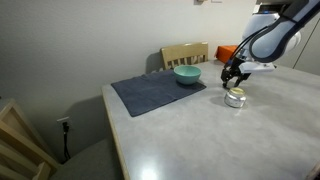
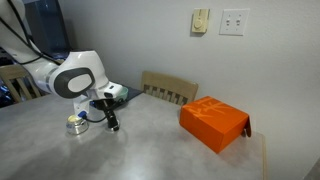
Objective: Uncover the silver bottle and put the lid on the table
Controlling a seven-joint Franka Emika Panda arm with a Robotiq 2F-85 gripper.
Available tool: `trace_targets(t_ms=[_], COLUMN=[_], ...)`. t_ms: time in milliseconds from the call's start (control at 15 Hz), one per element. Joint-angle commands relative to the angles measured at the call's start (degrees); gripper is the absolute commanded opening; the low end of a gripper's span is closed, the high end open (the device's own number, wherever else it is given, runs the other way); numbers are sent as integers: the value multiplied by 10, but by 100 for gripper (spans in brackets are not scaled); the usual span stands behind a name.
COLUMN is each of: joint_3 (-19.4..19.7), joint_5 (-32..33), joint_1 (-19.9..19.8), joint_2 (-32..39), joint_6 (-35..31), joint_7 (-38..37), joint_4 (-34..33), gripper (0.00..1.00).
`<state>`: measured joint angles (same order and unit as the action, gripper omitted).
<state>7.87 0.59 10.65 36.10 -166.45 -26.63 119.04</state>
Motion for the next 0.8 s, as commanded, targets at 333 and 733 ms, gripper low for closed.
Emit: trace_targets(t_ms=[333,733], joint_3=[24,33], joint_5=[-13,-11], joint_1=[23,34], joint_2=[22,25], joint_6=[6,13], joint_7=[-2,-6], joint_4=[-19,-23], gripper=[44,44])
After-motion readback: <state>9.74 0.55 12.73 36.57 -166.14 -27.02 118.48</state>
